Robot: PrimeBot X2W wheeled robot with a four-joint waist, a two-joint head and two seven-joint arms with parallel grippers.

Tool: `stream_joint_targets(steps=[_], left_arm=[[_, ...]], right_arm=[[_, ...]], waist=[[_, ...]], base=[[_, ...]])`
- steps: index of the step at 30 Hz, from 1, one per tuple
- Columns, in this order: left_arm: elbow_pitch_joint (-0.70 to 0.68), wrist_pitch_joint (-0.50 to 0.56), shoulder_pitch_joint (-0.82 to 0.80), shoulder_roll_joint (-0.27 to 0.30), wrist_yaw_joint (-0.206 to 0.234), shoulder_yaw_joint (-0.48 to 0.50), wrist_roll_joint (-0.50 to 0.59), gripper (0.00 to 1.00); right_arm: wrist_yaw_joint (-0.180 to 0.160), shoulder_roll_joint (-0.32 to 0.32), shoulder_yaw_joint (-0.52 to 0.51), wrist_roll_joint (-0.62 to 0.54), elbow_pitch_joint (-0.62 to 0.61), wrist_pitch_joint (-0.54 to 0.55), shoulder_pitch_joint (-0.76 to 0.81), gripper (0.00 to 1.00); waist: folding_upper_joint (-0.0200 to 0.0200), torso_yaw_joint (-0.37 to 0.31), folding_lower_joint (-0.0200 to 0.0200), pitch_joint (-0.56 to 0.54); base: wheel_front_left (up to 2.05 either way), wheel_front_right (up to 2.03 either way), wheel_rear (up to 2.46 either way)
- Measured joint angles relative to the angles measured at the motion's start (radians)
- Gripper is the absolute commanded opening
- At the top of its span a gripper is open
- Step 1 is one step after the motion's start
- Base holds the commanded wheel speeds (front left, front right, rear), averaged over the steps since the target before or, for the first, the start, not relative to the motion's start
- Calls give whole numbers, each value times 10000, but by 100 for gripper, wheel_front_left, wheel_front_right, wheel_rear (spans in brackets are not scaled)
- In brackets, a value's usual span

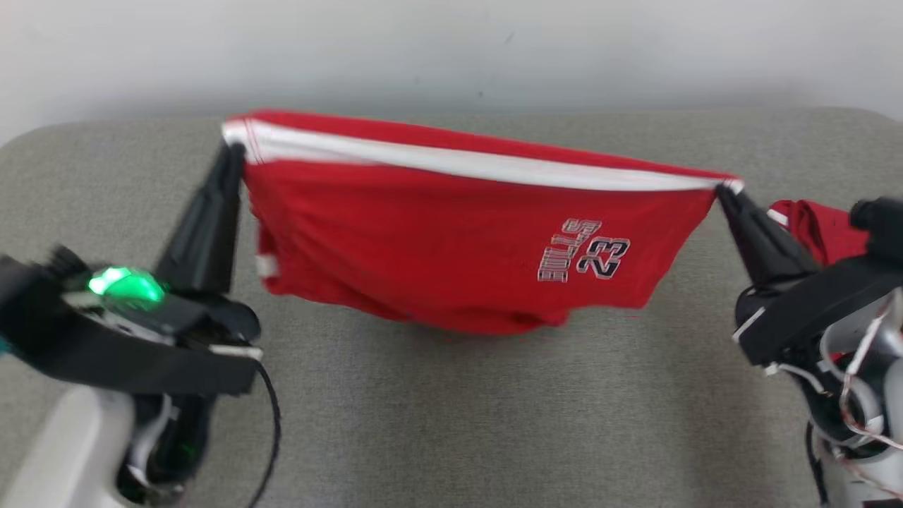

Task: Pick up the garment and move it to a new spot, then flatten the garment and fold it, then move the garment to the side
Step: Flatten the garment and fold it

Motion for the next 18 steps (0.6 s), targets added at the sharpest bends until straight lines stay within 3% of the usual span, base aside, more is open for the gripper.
stream_joint_targets(steps=[4, 9, 14, 18], left_arm=[[-713, 769, -808, 171, 190, 311, -702, 0], [-662, 1503, -1664, 299, 441, 282, -959, 0], [230, 1799, -3140, -121, 612, 196, -1106, 0], [1371, 1321, -4967, -474, 775, 529, -890, 0]], right_arm=[[0, 130, -410, 311, -612, 585, -540, 0], [0, 548, -606, 525, -405, 1277, -1358, 0], [-13, 1475, -715, 709, 685, 1707, -3155, 0], [-15, 1774, -646, -136, 2011, 859, -5343, 0]], waist=[[0, -275, 0, -103], [-1, -561, 0, -7], [0, -833, 0, 561], [1, -1026, 3, 1300]], base=[[0, 0, 0], [0, 0, 0], [0, 0, 0], [0, 0, 0]])
